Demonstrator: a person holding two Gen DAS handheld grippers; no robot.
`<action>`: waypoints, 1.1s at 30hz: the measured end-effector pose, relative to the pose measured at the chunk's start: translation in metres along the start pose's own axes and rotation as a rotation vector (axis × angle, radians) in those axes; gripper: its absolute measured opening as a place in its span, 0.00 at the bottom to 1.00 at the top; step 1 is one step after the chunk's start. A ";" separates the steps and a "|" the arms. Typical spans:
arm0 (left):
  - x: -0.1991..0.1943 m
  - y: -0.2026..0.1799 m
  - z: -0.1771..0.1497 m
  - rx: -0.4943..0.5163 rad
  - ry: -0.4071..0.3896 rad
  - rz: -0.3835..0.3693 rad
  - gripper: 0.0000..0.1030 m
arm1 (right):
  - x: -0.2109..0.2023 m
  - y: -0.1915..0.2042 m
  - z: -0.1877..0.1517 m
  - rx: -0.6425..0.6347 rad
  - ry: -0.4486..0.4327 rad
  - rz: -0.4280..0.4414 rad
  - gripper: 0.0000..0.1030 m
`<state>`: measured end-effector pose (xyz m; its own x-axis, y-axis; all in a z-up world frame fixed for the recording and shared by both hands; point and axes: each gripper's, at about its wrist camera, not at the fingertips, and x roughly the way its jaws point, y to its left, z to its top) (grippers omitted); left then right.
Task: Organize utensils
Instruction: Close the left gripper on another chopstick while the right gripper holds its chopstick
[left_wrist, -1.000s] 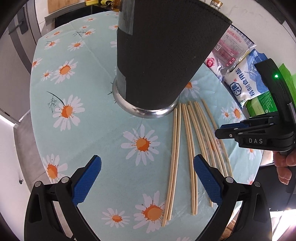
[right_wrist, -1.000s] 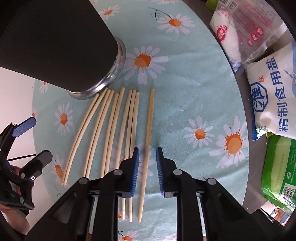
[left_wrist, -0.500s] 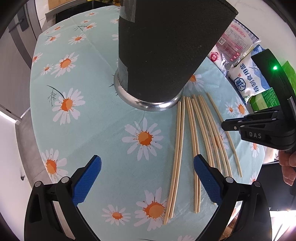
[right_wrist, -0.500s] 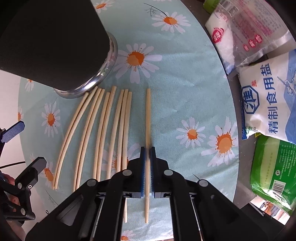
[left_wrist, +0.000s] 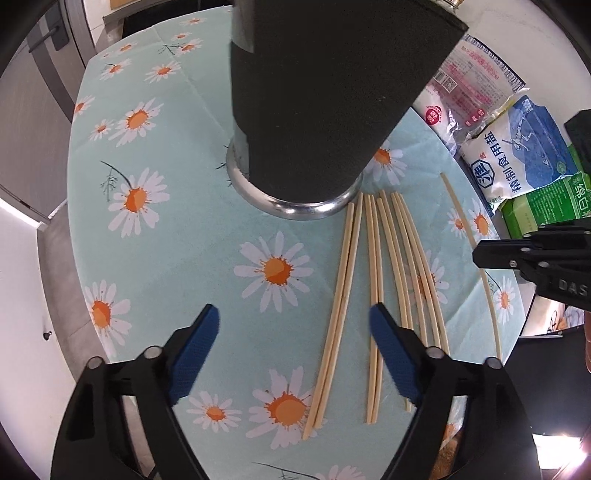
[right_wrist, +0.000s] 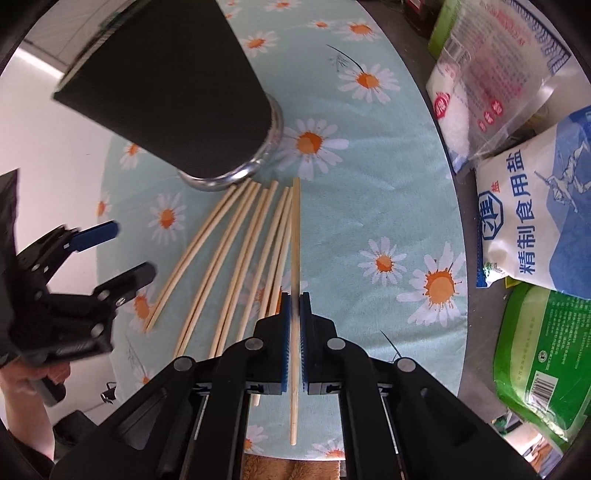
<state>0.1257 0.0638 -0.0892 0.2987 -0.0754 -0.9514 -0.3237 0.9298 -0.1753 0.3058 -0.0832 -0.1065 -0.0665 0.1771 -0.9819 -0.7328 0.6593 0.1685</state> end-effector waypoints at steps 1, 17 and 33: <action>0.003 -0.003 0.001 0.008 0.005 -0.004 0.66 | -0.003 -0.003 -0.001 -0.012 -0.008 0.010 0.05; 0.038 -0.043 0.000 0.157 0.064 0.056 0.26 | -0.018 -0.032 -0.020 -0.077 -0.049 0.105 0.05; 0.033 -0.035 0.011 0.158 0.063 0.042 0.18 | -0.009 -0.025 -0.021 -0.113 -0.029 0.121 0.05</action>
<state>0.1571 0.0327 -0.1115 0.2298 -0.0526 -0.9718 -0.1882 0.9773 -0.0974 0.3106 -0.1174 -0.1034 -0.1398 0.2725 -0.9519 -0.7923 0.5459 0.2726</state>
